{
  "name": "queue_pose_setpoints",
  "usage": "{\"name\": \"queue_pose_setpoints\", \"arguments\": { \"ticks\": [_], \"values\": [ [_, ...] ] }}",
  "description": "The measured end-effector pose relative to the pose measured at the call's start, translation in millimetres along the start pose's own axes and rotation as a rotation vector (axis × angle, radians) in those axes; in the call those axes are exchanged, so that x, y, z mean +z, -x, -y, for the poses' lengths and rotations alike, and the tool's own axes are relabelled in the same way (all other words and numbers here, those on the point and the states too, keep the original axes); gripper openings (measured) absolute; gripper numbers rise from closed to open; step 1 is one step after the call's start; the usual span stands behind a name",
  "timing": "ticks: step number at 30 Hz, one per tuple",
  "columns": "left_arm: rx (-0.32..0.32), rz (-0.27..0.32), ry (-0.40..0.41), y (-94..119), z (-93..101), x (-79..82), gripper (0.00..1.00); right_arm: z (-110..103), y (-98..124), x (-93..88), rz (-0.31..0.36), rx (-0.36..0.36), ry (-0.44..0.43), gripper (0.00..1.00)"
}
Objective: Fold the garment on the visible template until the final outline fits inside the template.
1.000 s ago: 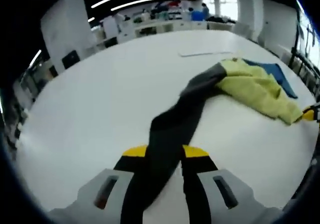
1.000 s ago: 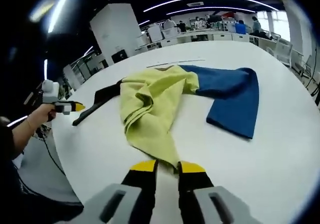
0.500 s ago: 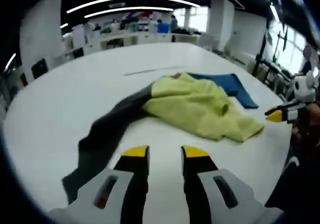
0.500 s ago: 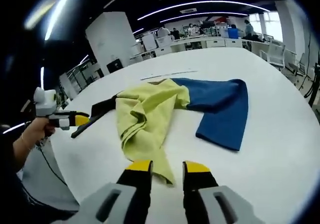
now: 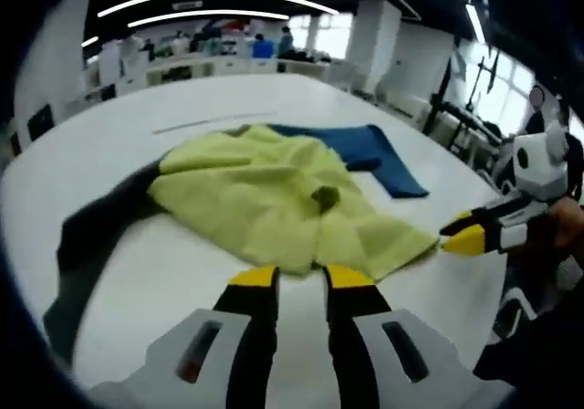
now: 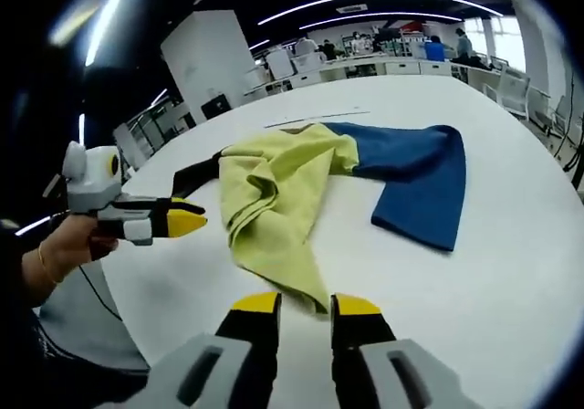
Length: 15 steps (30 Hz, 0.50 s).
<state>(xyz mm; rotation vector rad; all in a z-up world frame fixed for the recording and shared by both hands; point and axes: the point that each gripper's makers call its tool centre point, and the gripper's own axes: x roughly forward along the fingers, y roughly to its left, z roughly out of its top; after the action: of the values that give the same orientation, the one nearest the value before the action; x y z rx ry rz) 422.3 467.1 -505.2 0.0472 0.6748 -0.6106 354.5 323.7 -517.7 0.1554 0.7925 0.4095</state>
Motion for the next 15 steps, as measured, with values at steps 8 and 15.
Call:
{"name": "queue_pose_setpoints", "arguments": {
  "ticks": [8,15],
  "values": [
    [0.038,-0.046,-0.051,-22,1.4,-7.6,0.14,1,-6,-1.9,0.018,-0.009,0.001,0.12],
    [0.054,-0.071,-0.079,-30,-3.1,-9.8,0.11,2,-11,-2.8,0.022,-0.021,0.023,0.07]
  ]
}}
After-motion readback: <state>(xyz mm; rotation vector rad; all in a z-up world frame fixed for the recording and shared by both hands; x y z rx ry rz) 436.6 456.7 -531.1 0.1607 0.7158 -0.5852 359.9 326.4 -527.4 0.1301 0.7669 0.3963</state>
